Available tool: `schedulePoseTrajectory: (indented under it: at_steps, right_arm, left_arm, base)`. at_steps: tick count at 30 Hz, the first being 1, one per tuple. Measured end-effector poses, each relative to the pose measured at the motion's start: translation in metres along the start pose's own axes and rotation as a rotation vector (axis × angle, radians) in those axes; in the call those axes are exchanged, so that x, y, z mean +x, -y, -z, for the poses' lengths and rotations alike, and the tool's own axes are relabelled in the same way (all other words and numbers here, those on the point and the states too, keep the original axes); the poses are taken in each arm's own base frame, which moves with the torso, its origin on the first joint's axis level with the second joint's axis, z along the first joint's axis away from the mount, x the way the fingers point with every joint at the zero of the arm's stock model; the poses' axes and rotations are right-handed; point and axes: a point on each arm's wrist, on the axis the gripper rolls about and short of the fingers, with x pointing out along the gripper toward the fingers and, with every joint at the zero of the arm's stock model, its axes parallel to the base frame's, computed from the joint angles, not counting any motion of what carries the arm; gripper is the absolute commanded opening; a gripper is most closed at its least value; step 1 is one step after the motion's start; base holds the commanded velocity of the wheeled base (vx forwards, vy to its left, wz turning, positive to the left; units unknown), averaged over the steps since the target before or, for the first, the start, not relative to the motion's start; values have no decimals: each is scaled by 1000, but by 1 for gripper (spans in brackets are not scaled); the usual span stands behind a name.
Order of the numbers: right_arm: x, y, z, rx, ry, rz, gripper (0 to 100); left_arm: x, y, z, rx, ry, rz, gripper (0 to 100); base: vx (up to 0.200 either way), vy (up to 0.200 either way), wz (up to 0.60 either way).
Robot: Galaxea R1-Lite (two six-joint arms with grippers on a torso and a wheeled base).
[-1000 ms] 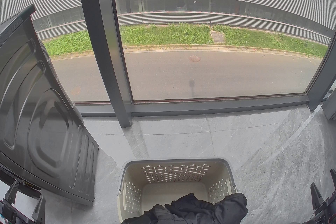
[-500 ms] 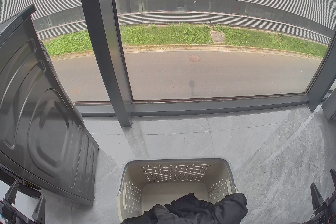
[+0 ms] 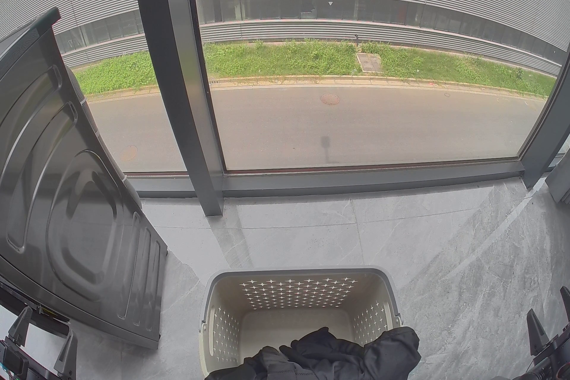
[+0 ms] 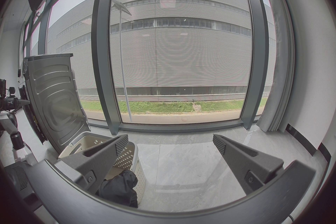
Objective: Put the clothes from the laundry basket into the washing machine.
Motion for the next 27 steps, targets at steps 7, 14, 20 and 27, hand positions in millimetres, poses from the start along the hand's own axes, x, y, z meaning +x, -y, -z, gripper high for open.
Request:
schedulePoseTrajectory:
  at_steps: [7,14,20,27]
  right_arm:
    - [0,0,0,0,0,0,100]
    - [0,0,0,0,0,0,100]
    - [0,0,0,0,0,0,100]
    - [0,0,0,0,0,0,100]
  left_arm:
    - [0,0,0,0,0,0,100]
    - [0,0,0,0,0,0,100]
    - [0,0,0,0,0,0,100]
    - [0,0,0,0,0,1,100]
  base:
    - [-57,0,0]
    - [-200,0,0]
    - [-200,0,0]
    - [-200,0,0]
